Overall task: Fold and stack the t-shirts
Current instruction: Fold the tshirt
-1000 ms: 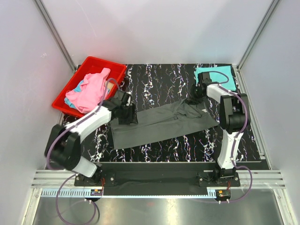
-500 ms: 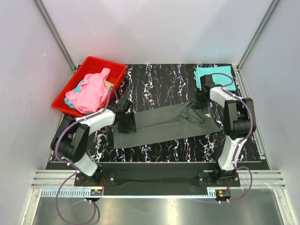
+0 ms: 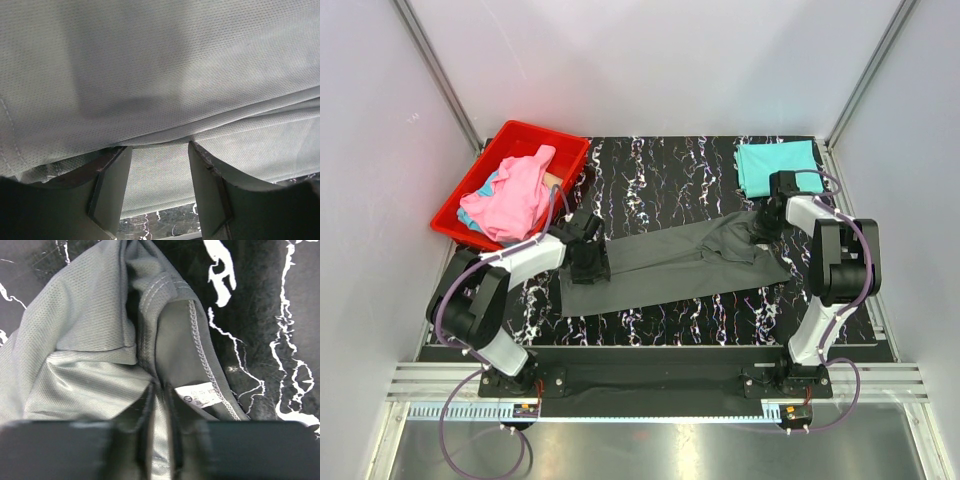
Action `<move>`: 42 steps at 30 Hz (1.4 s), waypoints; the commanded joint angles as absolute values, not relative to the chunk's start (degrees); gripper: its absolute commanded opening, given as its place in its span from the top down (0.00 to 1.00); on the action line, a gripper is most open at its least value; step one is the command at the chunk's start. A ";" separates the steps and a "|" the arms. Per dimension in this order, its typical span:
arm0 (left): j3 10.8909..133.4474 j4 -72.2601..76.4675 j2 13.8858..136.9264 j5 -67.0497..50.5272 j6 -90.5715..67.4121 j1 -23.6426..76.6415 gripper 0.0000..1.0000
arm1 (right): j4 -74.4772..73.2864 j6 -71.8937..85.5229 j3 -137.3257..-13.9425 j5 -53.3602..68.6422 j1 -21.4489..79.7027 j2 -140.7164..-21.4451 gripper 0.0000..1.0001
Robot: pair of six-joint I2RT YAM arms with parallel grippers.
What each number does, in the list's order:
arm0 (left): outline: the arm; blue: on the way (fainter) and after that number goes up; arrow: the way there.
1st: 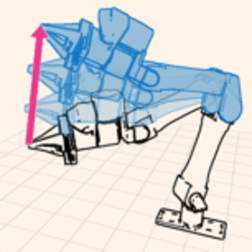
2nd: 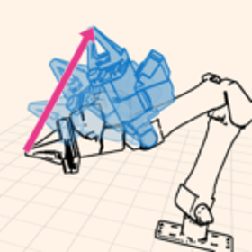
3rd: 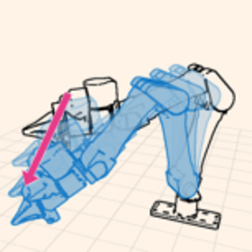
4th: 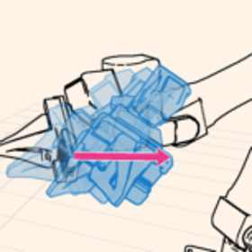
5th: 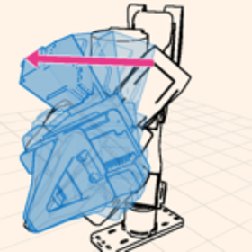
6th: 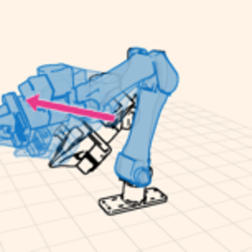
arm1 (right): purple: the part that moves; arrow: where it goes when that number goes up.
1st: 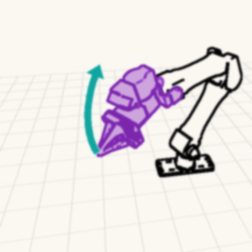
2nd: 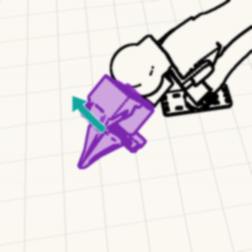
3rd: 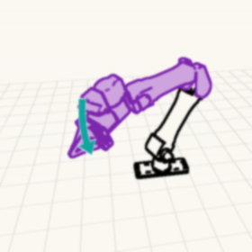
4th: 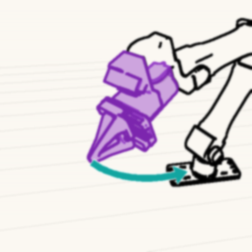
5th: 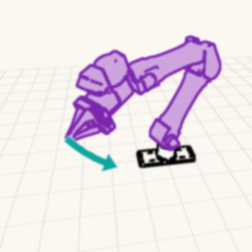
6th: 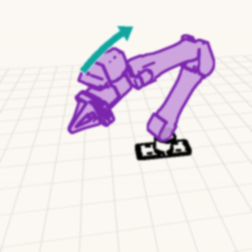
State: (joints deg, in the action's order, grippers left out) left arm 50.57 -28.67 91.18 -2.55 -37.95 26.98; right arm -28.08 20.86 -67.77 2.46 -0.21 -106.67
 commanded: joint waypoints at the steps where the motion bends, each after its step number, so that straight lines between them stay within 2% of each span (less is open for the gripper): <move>1: 48.08 -32.78 91.06 4.04 -37.79 26.81 0.43 | -26.81 20.92 -66.36 0.62 0.35 -105.56 0.83; 3: 47.99 -33.83 90.00 4.83 -37.97 26.81 0.43 | -26.72 21.00 -65.75 0.27 -2.19 -105.12 0.97; 4: 47.90 -33.92 89.65 4.83 -38.32 26.81 0.43 | -26.81 21.01 -65.66 0.26 -2.55 -104.68 1.00; 8: 47.20 -34.01 87.37 3.43 -39.64 26.72 0.42 | -25.41 22.15 -64.25 -0.27 -2.64 -102.84 1.00; 12: 47.81 -35.23 85.53 1.67 -40.25 26.72 0.42 | -21.02 22.77 -61.36 5.25 -2.64 -102.22 1.00; 19: 53.25 -43.67 78.50 10.27 -38.94 25.84 0.40 | -17.84 22.94 -64.77 11.86 -2.64 -106.78 1.00; 24: 55.19 -46.40 72.17 11.43 -37.27 22.50 0.40 | -18.98 22.41 -72.50 14.94 -2.37 -112.40 1.00; 29: 57.13 -45.18 69.26 7.49 -35.51 22.32 0.40 | -21.00 21.10 -81.18 17.40 -1.06 -118.91 1.00; 42: 58.54 -40.79 71.45 -1.04 -31.29 22.76 0.40 | -24.70 22.67 -106.07 23.72 5.71 -134.54 0.98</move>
